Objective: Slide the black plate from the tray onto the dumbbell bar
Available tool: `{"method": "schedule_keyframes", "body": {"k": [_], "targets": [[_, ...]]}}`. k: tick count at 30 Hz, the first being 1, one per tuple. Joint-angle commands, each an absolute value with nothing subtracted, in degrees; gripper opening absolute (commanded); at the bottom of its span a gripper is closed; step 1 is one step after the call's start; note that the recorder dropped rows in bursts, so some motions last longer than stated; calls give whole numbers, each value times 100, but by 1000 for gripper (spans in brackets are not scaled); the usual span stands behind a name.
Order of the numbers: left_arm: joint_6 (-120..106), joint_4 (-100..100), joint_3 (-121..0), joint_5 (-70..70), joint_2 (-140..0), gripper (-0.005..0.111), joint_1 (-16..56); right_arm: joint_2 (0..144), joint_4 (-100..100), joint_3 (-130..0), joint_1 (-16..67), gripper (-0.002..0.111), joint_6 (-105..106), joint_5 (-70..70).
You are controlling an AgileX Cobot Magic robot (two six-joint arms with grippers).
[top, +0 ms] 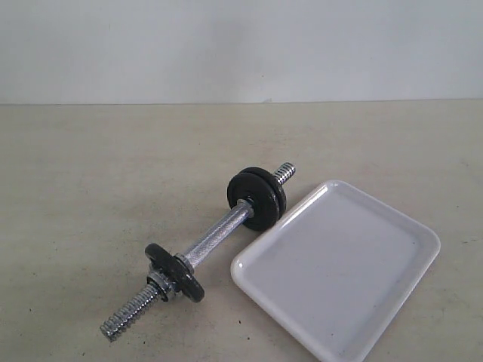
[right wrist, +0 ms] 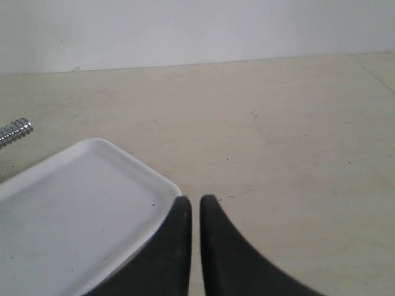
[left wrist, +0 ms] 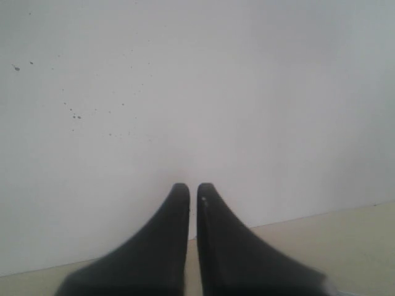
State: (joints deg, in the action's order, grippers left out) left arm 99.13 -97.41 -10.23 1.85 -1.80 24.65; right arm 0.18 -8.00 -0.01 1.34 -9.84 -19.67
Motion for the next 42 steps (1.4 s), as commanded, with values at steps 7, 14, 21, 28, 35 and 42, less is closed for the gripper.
{"method": "schedule_keyframes", "body": {"k": [7,14,21,28,35,42], "targets": [[9979,-9683,-998,156,-139,4,2455,0,36,0,117,4,539,-1930],[9979,-9683,-998,156,-139,4,2455,0,36,0,117,4,585,-1930],[9979,-9683,-998,156,-139,4,2455,0,98,0,117,4,457,-1930],[9979,-9683,-998,156,-139,4,2455,0,99,0,117,4,445,-1930],[9979,-9683,-998,156,-139,4,2455,0,99,0,117,4,445,-1930],[9979,-9698,-998,156,-139,4,2455,0,99,0,117,4,445,-1980]]}}
